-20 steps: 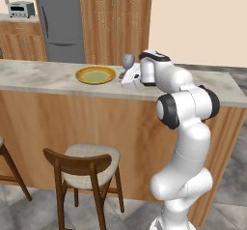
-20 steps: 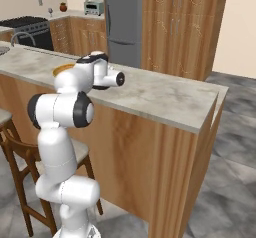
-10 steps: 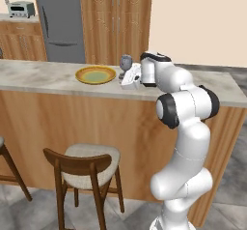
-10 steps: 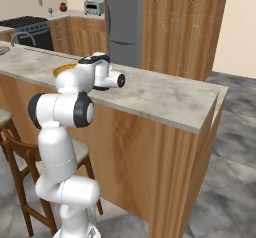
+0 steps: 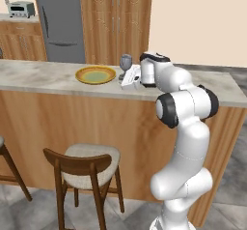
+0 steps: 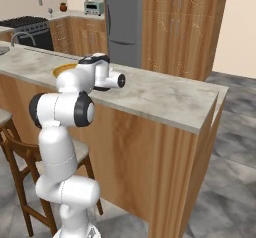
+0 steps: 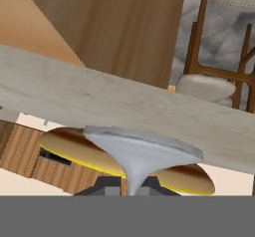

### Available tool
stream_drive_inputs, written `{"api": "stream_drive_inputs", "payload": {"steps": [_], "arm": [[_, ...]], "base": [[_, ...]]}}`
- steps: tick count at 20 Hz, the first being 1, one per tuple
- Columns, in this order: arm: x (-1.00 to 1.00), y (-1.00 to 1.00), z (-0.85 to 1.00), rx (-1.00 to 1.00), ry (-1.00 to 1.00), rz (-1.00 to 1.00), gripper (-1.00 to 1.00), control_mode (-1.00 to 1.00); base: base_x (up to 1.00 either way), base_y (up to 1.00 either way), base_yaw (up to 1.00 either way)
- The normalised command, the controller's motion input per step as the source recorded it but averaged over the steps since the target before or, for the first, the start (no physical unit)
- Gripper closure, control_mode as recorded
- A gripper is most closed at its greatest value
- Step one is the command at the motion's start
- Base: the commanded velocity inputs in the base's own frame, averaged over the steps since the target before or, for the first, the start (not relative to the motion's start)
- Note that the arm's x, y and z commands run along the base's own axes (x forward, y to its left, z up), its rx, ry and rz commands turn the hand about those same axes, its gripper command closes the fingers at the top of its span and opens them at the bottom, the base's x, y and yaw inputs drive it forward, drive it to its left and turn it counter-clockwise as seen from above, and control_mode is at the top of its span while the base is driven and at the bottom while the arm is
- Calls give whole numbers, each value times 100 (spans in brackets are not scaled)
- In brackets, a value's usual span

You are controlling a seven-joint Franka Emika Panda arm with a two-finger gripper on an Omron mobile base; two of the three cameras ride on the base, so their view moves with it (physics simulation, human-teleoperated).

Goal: Retrieve the wine glasses from the counter and place one next to each plate.

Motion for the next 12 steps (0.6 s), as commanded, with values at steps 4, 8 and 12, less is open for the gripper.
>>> {"api": "stream_drive_inputs", "payload": {"steps": [4,8,12], "arm": [[0,0,0,0,0,0,-100,-100],[0,0,0,0,0,0,-100,-100],[0,0,0,0,0,0,-100,-100]], "base": [[0,0,0],[0,0,0],[0,0,0]]}}
